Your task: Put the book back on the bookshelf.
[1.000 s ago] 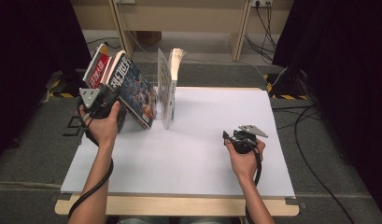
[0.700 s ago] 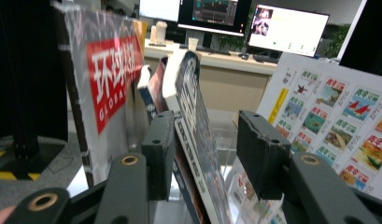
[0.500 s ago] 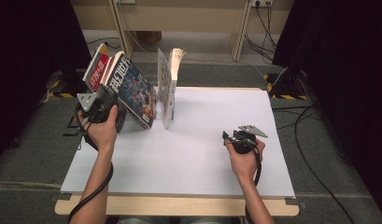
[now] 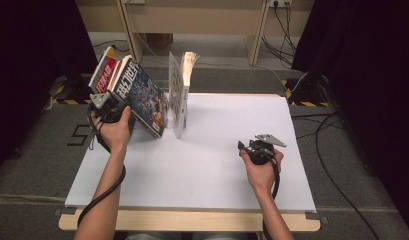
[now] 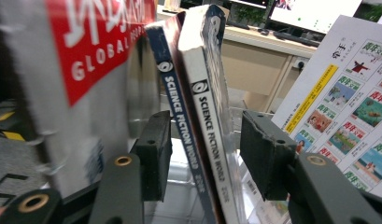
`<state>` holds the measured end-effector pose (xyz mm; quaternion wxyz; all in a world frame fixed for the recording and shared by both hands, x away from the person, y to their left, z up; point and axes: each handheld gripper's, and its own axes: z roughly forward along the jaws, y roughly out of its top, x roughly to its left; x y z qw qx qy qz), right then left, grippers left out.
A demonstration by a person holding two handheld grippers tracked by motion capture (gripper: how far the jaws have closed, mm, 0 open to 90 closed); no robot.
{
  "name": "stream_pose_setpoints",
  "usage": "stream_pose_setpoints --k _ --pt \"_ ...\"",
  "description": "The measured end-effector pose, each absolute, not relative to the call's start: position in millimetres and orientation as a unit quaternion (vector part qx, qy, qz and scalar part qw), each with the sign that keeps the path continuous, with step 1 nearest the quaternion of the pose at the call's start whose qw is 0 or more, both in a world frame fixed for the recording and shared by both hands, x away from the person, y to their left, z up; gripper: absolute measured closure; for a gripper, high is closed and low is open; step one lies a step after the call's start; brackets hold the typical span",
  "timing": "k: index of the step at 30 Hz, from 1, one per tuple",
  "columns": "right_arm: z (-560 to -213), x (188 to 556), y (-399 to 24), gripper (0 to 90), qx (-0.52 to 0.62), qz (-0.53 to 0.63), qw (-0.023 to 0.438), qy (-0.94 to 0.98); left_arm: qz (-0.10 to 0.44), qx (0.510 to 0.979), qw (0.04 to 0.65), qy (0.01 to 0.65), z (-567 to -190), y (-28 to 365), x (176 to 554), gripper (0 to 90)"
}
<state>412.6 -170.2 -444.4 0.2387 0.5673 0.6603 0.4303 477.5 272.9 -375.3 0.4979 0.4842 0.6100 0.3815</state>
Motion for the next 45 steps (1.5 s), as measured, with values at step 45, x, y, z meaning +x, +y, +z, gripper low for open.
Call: stream_pose_setpoints --k 45 --pt "-447.8 414.6 -173.0 52.4 0.571 0.426 0.234 0.662 0.451 0.577 0.473 0.491 -352.1 241.6 488.5 75.9"
